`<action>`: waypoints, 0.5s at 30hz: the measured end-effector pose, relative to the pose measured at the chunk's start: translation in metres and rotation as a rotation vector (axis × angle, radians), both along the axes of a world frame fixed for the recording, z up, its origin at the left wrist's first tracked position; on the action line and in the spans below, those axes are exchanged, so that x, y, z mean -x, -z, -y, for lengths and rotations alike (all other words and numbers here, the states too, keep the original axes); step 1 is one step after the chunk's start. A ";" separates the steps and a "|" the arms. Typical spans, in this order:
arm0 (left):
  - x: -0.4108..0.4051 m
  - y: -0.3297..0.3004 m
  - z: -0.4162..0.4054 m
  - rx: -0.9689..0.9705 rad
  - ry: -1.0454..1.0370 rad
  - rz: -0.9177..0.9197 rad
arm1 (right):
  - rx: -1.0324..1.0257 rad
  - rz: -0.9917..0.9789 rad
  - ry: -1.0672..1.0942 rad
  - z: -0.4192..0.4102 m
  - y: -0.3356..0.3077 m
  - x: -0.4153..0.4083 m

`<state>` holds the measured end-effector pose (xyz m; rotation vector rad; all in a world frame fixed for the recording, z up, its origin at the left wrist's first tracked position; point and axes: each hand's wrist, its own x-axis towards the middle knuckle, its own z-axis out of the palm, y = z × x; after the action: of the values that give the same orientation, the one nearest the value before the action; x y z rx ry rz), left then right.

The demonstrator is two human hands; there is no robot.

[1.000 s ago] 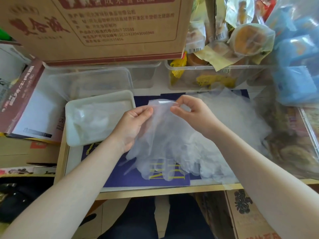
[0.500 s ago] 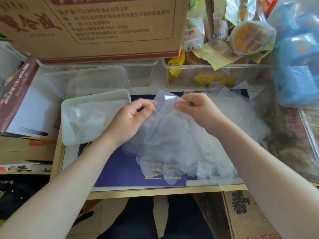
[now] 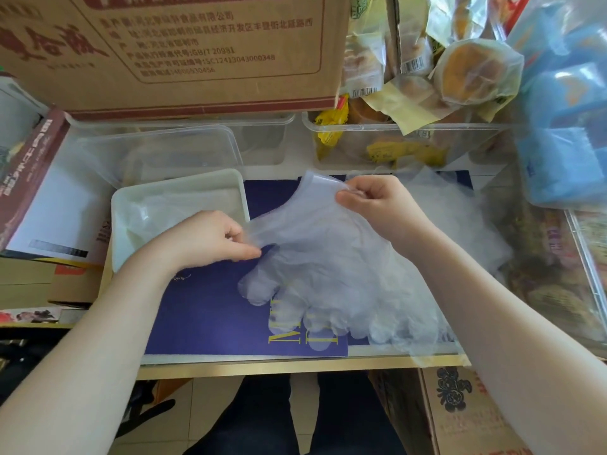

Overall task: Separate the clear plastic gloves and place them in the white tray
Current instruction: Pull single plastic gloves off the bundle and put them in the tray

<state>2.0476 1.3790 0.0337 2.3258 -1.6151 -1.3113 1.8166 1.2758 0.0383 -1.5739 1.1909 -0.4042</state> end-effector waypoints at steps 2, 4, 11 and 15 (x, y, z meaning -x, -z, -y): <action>-0.007 -0.005 0.004 -0.074 0.044 0.107 | 0.027 -0.010 -0.008 -0.001 0.000 -0.001; -0.002 -0.014 0.007 0.015 -0.020 0.113 | 0.072 -0.025 -0.028 -0.001 0.000 -0.001; 0.049 -0.019 0.027 0.416 0.075 -0.170 | 0.151 -0.016 -0.124 -0.005 -0.012 -0.004; 0.060 -0.010 0.025 0.535 -0.030 -0.253 | 0.143 0.009 -0.112 -0.002 -0.018 0.002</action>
<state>1.9875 1.3542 0.0437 1.7866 -1.5933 -0.9619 1.8147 1.2776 0.0566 -1.7518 1.0802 -0.4305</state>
